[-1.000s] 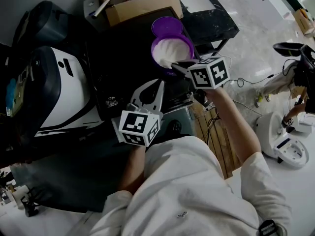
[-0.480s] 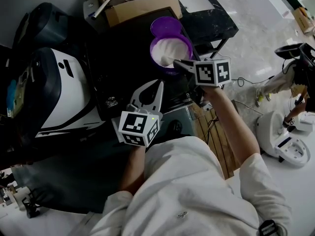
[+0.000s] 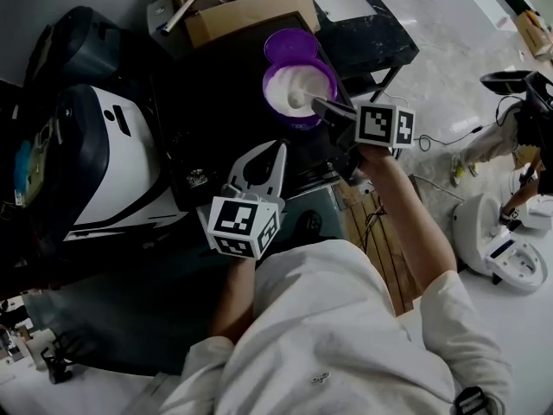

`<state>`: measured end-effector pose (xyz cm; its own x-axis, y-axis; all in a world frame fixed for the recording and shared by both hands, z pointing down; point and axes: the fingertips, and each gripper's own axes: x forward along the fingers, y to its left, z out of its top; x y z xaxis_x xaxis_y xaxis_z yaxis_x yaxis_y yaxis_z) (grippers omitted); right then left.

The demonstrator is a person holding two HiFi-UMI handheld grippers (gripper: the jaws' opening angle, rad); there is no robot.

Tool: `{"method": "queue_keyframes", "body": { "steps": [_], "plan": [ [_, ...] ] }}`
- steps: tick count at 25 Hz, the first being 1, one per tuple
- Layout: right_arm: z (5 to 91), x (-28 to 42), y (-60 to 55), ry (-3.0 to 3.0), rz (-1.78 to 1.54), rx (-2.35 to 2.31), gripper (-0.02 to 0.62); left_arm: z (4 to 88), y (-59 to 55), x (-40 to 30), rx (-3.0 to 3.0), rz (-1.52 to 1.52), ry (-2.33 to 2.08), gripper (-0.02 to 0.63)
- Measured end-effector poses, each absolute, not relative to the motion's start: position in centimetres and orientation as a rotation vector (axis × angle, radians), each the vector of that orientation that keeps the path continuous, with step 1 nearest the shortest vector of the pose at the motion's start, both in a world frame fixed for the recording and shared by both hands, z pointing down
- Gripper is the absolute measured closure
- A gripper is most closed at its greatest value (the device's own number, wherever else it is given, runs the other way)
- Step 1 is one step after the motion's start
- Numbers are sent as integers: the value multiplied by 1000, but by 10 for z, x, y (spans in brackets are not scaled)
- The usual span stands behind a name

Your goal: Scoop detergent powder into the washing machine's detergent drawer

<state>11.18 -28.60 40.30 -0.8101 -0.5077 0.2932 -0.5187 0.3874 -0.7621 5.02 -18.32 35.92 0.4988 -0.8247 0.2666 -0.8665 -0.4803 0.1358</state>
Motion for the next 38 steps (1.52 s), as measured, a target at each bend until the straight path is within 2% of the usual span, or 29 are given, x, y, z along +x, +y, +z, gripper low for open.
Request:
{"method": "queue_keyframes", "body": {
  "steps": [24,38],
  "plan": [
    [388,120,-270,-2670,1870,1077,586,359,-159,16,2487,223,-1441,588],
    [374,104,-220,-2706,2093,1054,585,361,-125,-16,2499,221,-1385,588]
  ]
}}
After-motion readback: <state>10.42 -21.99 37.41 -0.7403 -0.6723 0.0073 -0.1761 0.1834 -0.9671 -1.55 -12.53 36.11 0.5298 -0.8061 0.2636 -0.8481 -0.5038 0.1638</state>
